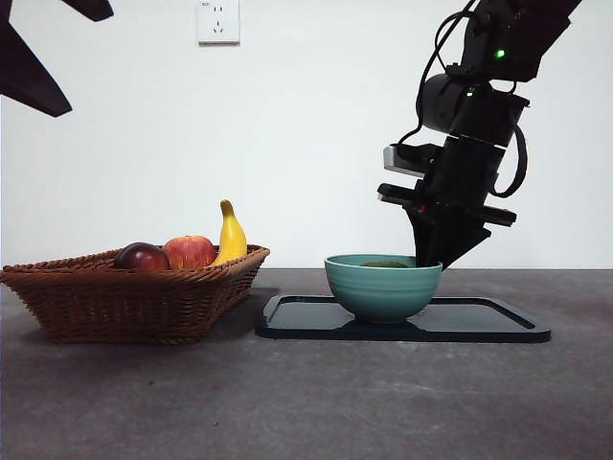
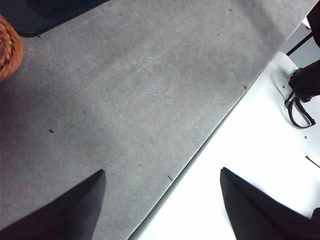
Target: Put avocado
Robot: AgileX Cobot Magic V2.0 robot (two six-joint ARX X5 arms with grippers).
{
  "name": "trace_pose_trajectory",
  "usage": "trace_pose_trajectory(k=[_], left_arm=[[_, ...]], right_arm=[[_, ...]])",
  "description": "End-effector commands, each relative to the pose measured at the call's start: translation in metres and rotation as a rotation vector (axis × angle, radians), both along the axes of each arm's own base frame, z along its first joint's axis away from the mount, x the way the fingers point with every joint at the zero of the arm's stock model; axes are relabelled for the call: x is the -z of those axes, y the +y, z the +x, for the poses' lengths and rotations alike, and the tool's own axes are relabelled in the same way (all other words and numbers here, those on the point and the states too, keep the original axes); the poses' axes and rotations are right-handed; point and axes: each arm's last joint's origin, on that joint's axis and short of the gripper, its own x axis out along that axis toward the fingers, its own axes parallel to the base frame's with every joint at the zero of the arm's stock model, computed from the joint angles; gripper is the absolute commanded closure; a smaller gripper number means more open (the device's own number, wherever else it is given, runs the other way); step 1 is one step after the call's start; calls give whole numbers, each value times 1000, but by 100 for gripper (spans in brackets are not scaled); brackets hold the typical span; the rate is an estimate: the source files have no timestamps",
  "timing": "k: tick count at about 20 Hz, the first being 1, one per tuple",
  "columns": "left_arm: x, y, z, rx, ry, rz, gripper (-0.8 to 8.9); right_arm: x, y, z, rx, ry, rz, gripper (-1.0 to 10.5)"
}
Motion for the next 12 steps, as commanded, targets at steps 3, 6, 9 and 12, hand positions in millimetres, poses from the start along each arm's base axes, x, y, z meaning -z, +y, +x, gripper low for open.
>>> trace_pose_trajectory(k=[3,6,9,12], left_arm=[[-3,-2,1,22,-17,-1,443],[-3,-2,1,22,-18,-2,443],[-3,-2,1,22,-19,-3,443],[-3,-2,1,22,-23,-5,443]], right_arm=[[-1,3,5,-1,-10,4,813],[-6,3,4,25,-8,11,772],[-31,-1,-3,50,-70,-22,772],[-76,-9,-25,61,-142,-16,771]])
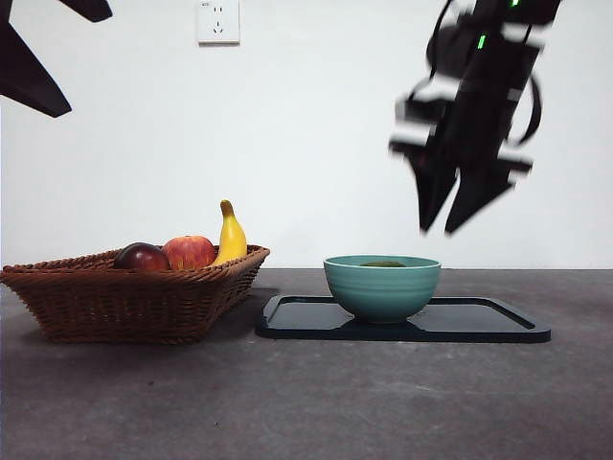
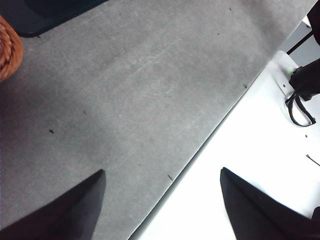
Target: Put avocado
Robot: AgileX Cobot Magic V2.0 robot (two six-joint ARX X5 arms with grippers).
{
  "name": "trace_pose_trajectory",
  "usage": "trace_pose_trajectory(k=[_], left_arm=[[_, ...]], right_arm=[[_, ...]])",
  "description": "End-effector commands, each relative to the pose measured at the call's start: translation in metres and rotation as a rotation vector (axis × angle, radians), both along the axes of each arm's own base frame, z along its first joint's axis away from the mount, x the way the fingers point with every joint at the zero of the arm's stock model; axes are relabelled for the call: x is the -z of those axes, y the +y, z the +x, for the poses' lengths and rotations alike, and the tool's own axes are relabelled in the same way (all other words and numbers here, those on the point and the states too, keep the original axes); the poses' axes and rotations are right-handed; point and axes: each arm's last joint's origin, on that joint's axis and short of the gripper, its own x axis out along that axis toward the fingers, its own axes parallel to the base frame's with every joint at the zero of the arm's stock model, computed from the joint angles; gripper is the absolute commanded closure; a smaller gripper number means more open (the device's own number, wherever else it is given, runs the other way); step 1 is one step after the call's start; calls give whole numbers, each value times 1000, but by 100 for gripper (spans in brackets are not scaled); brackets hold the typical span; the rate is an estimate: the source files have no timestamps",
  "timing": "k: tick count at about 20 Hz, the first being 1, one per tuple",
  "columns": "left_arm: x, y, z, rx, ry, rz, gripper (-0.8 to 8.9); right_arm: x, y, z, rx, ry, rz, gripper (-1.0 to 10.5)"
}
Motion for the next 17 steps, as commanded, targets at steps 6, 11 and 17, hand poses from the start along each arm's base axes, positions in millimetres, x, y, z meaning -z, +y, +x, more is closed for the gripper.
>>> trace_pose_trajectory(k=[6,11,17], left_arm=[[-3,-2,1,17,-19,-7,443],[-3,-2,1,25,-26,-5,443],[-3,-2,1,27,-28,-4,443]], right_arm=[[-111,-2,-90,-85,-158,85,732],[-146,-7,-151,-157,-201,108,732],[-132,-21,-218,-222,-244,161,732]])
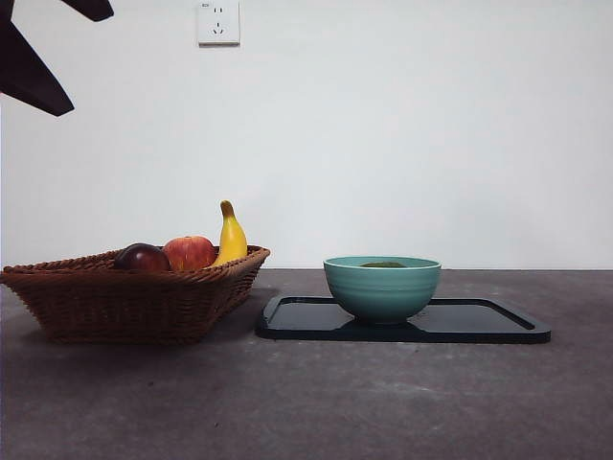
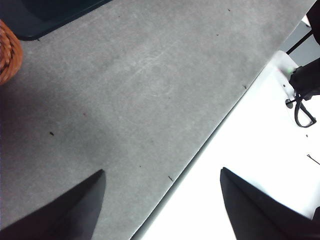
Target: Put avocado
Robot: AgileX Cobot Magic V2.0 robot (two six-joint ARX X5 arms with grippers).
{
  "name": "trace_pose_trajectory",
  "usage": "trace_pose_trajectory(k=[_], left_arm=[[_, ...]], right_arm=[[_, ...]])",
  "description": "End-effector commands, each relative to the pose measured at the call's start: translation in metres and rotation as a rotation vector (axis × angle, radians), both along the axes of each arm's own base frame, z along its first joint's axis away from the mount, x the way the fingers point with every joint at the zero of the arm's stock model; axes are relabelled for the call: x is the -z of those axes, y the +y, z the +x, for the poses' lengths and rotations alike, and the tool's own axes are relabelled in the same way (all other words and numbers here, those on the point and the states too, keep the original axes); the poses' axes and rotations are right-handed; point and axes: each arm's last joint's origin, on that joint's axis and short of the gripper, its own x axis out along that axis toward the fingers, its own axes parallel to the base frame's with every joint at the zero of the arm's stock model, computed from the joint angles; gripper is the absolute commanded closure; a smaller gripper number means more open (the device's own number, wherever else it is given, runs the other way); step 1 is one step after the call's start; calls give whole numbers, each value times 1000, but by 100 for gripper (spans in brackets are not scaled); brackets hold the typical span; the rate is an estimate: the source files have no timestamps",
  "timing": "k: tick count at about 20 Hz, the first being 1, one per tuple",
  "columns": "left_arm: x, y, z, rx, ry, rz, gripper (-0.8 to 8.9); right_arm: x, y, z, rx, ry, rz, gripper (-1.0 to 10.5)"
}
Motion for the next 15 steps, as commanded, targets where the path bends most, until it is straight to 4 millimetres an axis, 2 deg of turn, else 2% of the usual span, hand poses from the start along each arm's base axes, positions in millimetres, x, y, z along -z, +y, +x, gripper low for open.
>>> trace_pose_trajectory(k=[1,4,8,10,15], left_arm=[[-3,-2,1,25,-23,-2,443],[-3,-2,1,25,-23,-2,443],[-3,-2,1,25,-23,-2,443],[-3,-2,1,25,-23,-2,443],[-3,-2,1,25,-22,-2,443]], right_arm=[[17,-3,-17,-8,13,41,732],[48,-9,-40,-32,59,96,732],[90,-14,-60,-50,135,140,732],[100,-16,-66,-64,146,137,732],[99,-15,-67,-65,124,160,732]])
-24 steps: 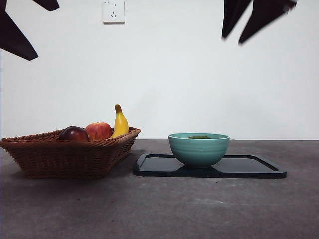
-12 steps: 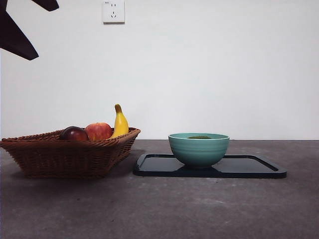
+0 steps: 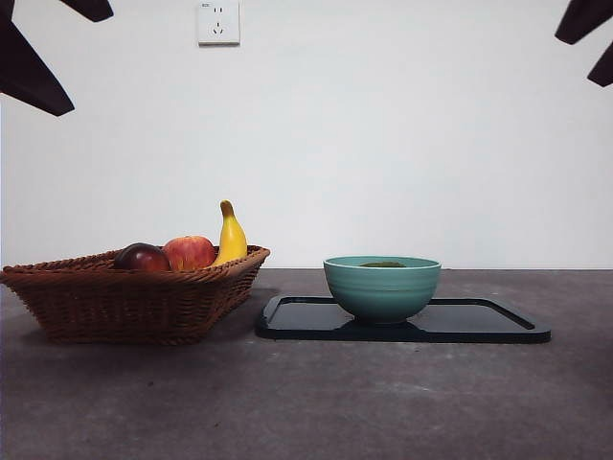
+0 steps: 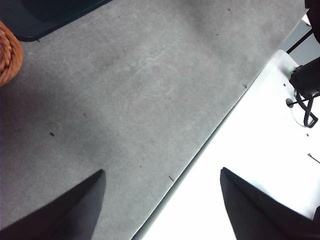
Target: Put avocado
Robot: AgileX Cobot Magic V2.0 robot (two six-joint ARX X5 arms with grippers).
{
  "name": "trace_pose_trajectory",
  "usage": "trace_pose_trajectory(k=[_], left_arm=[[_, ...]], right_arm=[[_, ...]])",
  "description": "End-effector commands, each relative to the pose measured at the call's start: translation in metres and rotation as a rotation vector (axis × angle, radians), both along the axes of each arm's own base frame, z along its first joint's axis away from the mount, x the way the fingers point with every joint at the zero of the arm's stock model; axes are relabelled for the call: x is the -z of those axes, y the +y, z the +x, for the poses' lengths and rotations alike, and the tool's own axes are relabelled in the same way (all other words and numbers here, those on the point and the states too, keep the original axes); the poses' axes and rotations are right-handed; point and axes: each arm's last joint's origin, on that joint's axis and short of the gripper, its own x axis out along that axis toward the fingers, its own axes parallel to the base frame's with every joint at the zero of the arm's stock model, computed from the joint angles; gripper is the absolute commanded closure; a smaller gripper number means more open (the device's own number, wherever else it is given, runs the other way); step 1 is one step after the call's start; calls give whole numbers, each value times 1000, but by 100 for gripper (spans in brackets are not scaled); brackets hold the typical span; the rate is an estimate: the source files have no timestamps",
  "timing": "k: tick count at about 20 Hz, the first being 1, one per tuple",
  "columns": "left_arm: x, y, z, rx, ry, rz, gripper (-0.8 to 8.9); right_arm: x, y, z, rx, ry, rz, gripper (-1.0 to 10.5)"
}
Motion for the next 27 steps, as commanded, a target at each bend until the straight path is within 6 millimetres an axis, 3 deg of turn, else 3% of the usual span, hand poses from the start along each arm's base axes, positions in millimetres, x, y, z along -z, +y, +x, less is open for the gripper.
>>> trace_pose_trajectory(k=[1,4,6,7,8,27], left_arm=[[-3,-2,1,20,-17,-3,443],[-3,-2,1,20,-18,-3,468],[-3,-2,1,20,-17,-3,648],[-3,-2,1,20,-18,-3,777],[-3,-2,1,20,-17,-3,804],[-8,-1,2,16,-76,-35,805]], right_arm=[[-4,2,1,-1,-8,22,732],[-4,2,1,-2,-9,22,733],[-4,2,1,-2,-8,21,788],[-4,2,1,-2,-9,21,906],[-4,2,1,-2,-10,20,939],[-4,2,1,5,-15,17,940]])
